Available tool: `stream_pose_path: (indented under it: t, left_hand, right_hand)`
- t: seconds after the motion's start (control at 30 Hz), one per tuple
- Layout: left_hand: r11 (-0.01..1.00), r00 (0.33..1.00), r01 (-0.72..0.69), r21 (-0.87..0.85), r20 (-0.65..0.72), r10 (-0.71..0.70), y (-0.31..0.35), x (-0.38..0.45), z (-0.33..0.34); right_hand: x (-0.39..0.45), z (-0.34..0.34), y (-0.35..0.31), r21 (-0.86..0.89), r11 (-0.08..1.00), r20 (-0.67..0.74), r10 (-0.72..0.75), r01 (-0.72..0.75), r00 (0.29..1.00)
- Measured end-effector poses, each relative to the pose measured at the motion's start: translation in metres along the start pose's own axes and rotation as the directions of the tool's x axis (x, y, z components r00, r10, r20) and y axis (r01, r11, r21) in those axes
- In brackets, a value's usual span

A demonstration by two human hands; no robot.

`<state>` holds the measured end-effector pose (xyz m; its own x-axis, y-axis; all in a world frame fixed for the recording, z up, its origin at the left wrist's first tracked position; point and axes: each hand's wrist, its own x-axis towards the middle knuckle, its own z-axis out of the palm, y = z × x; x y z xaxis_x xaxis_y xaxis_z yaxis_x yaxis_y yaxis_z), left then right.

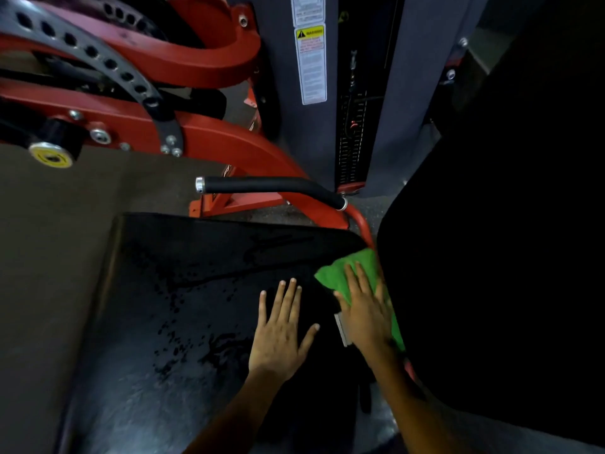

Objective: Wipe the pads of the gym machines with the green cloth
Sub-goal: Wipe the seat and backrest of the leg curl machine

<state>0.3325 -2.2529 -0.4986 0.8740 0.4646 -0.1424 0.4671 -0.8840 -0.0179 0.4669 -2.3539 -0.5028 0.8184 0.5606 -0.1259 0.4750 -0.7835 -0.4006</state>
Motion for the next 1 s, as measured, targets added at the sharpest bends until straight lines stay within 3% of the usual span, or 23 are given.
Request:
stream_pose_path:
  t: [0.1, 0.17, 0.23, 0.3, 0.37, 0.4, 0.43, 0.5, 0.57, 0.63, 0.67, 0.73, 0.8, 0.87, 0.93, 1.0]
  left_hand:
    - [1.0, 1.0, -0.01, -0.011, -0.002, 0.01, 0.0, 0.0, 0.001]
    - [1.0, 1.0, -0.019, -0.006, -0.009, 0.019, 0.0, 0.002, 0.001]
    - [1.0, 0.999, -0.022, -0.007, -0.024, 0.022, 0.0, 0.003, 0.002]
    - [1.0, 1.0, -0.015, -0.009, -0.026, 0.015, -0.001, 0.004, 0.0]
    - [1.0, 1.0, 0.0, -0.019, -0.014, 0.0, -0.001, 0.003, -0.001]
    - [1.0, 1.0, 0.005, -0.02, -0.011, -0.006, -0.002, 0.002, 0.0]
    - [1.0, 1.0, 0.003, -0.024, -0.007, -0.004, -0.002, 0.001, -0.001]
    - [0.999, 1.0, -0.003, -0.038, -0.009, 0.003, -0.002, 0.002, -0.001]
    - [0.998, 1.0, 0.005, -0.063, -0.013, -0.005, -0.001, 0.004, -0.003]
    - [0.996, 1.0, -0.009, -0.087, -0.027, 0.007, -0.001, 0.004, -0.004]
    - [0.993, 0.999, -0.023, -0.114, -0.048, 0.017, -0.002, 0.004, -0.004]
    - [0.972, 0.994, -0.057, -0.229, -0.108, 0.033, -0.006, 0.002, -0.002]
    - [0.903, 0.987, -0.05, -0.426, -0.159, -0.02, -0.007, -0.002, -0.005]
    - [0.793, 0.992, -0.005, -0.609, -0.1, -0.071, -0.009, -0.005, -0.012]
    - [0.707, 0.995, 0.004, -0.707, -0.067, -0.073, -0.013, -0.007, -0.016]
    - [0.675, 0.996, -0.024, -0.737, -0.079, -0.05, -0.016, -0.007, -0.017]
  right_hand:
    - [0.015, -0.002, 0.0, 0.188, 0.935, 0.032, 0.302, -0.302, 0.953]
    - [0.047, 0.0, -0.01, 0.206, 0.894, -0.007, 0.408, -0.398, 0.913]
    - [0.07, 0.0, -0.024, 0.129, 0.945, -0.013, 0.306, -0.302, 0.952]
    - [0.075, 0.004, -0.032, 0.038, 0.993, 0.054, 0.111, -0.113, 0.992]
    - [0.055, 0.007, -0.028, -0.04, 0.994, 0.05, -0.103, 0.105, 0.993]
    - [0.043, 0.009, -0.021, -0.049, 0.988, 0.025, -0.143, 0.144, 0.989]
    - [0.032, 0.006, -0.017, -0.055, 0.99, -0.011, -0.131, 0.13, 0.991]
    - [0.025, 0.006, -0.011, 0.005, 0.998, -0.051, 0.055, -0.055, 0.997]
    - [0.046, 0.006, -0.018, 0.106, 0.947, -0.025, 0.308, -0.304, 0.951]
    - [0.068, 0.008, -0.037, 0.128, 0.909, 0.008, 0.399, -0.397, 0.917]
    - [0.075, 0.008, -0.046, 0.109, 0.929, 0.025, 0.354, -0.354, 0.935]
    - [0.072, 0.011, -0.06, 0.024, 0.995, 0.048, 0.093, -0.094, 0.995]
    - [0.045, 0.013, -0.056, -0.042, 0.978, 0.043, -0.203, 0.205, 0.978]
    - [0.022, 0.008, -0.036, -0.07, 0.939, 0.064, -0.333, 0.337, 0.941]
    - [0.023, 0.006, -0.022, -0.077, 0.967, 0.053, -0.24, 0.244, 0.969]
    - [0.045, 0.005, -0.027, 0.032, 0.999, 0.064, 0.02, -0.022, 0.998]
